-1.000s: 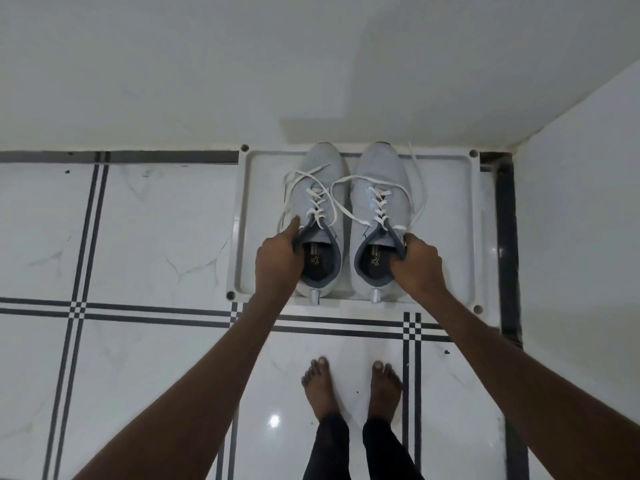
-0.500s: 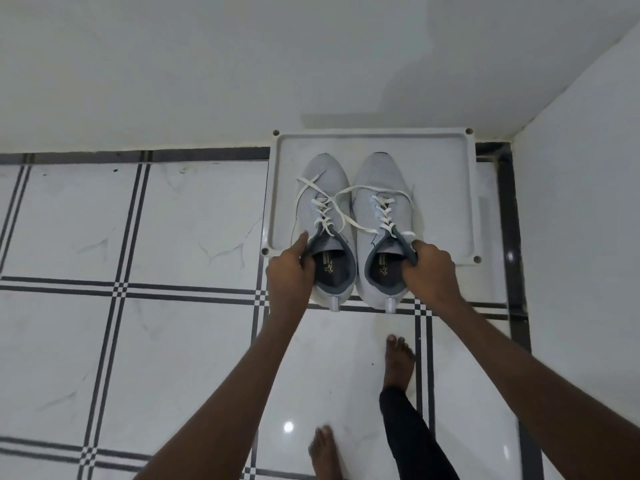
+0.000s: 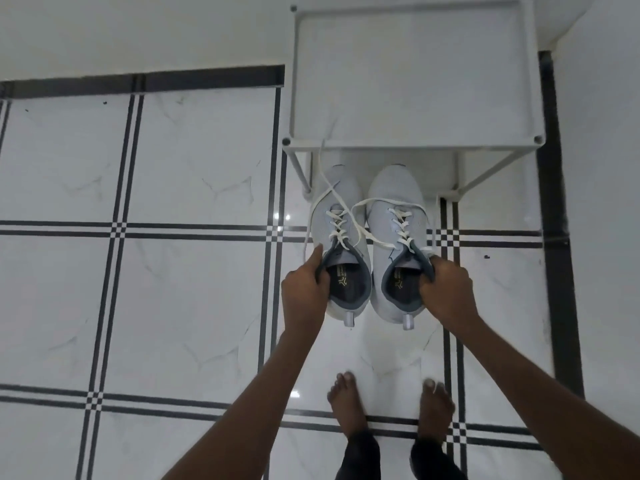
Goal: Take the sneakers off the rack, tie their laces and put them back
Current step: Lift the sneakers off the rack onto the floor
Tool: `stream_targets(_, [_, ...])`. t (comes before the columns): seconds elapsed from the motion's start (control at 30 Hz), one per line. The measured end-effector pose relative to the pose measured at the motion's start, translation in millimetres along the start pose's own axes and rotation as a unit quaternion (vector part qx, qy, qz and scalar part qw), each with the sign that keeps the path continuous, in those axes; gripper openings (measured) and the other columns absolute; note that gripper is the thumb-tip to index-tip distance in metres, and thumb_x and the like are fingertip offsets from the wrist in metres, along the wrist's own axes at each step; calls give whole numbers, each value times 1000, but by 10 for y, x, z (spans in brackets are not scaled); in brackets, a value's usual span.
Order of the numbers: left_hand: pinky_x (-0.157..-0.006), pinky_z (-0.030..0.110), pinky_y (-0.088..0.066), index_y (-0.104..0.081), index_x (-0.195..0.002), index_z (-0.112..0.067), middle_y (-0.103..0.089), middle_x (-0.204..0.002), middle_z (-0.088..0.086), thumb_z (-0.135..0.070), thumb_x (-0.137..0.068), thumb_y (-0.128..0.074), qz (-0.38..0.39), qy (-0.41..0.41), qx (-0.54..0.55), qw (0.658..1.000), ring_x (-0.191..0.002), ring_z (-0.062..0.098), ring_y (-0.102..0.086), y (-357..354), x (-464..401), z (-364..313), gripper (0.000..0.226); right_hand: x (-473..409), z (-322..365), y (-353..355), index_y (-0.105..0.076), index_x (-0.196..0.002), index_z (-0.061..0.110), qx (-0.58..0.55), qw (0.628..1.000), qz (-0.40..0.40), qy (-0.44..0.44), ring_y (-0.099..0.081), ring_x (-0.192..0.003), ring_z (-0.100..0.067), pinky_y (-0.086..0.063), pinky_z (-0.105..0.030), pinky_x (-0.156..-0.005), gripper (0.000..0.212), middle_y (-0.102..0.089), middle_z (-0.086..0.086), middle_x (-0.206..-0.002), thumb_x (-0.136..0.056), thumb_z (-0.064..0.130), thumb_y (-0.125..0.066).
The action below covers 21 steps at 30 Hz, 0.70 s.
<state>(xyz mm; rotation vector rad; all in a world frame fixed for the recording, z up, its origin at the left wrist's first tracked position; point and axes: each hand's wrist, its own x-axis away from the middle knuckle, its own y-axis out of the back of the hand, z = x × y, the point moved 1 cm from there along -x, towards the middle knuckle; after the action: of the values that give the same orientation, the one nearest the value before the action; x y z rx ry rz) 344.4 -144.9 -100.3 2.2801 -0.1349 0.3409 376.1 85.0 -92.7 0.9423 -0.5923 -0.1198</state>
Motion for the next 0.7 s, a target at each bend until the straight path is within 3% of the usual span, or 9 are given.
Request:
stream_targets(0.13, [-74, 38, -58, -55, -140, -24, -75, -85, 7, -10, -93, -52, 4, 29, -7, 1000, -73, 22, -67, -601, 30, 613, 49, -151, -423, -743, -60, -93, 0, 5, 1000, 7, -28, -50, -68, -31, -34, -29, -61, 15, -57, -11, -76, -84, 2, -47])
stream_targets(0.27, [-78, 39, -59, -54, -141, -21, -77, -94, 10, -9, -94, -50, 12, 34, -19, 999, -78, 25, -69, -1360, -98, 1224, 48, -472, -915, -1574, -59, -88, -2, -14, 999, 15, -49, -59, -76, -43, -36, -33, -65, 24, -66, -23, -84, -77, 11, -42])
stream_targets(0.43, [-77, 40, -58, -57, -137, -18, -76, -92, 10, -10, -93, -49, 11, 19, -55, 998, -77, 30, -69, -2255, -467, 1875, 46, -983, -1454, -2406, -59, -90, -5, 9, 997, 14, -69, -58, -80, -42, -35, -33, -69, 14, -67, -27, -93, -82, 0, -49])
stream_targets(0.6, [-83, 34, -56, -52, -141, -18, -75, -104, 6, -10, -94, -47, 5, 17, -42, 999, -88, 24, -69, -2679, -543, 2227, 47, -1180, -1753, -2750, -59, -105, -2, 29, 996, 6, -80, -62, -92, -45, -45, -38, -75, 22, -68, -25, -99, -85, 3, -51])
stream_targets(0.7, [-81, 32, -53, -50, -142, -17, -71, -110, 6, -12, -96, -48, -9, 3, -70, 997, -93, 24, -67, -2689, -558, 2356, 47, -1189, -1700, -2779, -53, -112, -2, 60, 993, -60, -78, -62, -95, -46, -46, -40, -77, 34, -65, -26, -102, -83, 16, -57])
